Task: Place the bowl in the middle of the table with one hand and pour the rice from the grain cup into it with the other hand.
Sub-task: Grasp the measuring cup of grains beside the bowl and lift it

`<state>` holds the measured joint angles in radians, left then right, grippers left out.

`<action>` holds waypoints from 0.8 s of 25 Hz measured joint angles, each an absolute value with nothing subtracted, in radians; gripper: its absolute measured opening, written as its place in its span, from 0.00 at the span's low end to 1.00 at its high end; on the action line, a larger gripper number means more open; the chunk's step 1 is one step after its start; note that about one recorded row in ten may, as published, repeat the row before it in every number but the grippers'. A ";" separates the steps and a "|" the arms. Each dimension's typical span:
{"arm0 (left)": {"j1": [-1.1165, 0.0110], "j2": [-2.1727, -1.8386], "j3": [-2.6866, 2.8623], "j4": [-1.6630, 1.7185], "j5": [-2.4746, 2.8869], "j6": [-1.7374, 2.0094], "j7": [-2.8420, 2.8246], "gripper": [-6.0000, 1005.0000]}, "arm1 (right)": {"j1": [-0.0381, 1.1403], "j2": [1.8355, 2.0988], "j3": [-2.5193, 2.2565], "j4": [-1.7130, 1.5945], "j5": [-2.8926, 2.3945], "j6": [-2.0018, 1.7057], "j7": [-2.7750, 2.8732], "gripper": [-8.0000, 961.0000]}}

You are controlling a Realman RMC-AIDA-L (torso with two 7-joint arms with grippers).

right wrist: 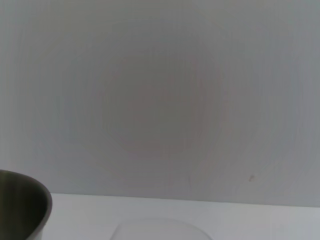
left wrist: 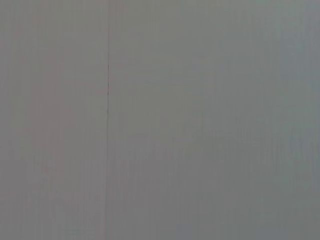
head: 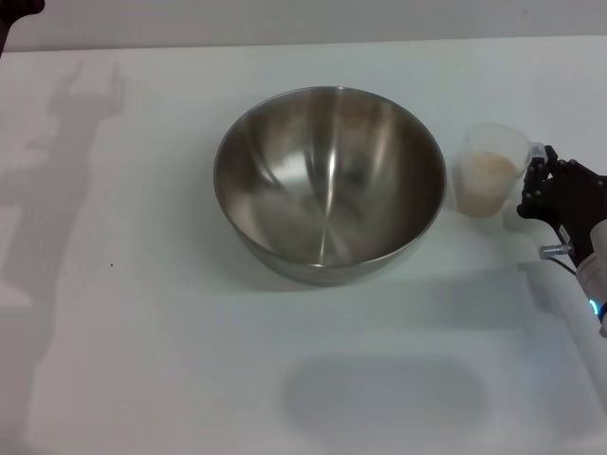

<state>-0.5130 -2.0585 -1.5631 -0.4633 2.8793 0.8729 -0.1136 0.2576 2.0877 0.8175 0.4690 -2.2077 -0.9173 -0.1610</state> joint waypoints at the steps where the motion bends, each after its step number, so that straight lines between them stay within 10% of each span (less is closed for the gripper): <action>1: -0.512 -2.059 -1.563 -0.463 2.879 0.873 -0.114 0.53 | 0.258 2.088 0.817 0.469 -2.208 -0.918 -0.161 0.14; 20: -0.502 -2.059 -1.563 -0.465 2.877 0.891 -0.114 0.53 | 0.262 2.088 0.822 0.461 -2.207 -0.942 -0.161 0.03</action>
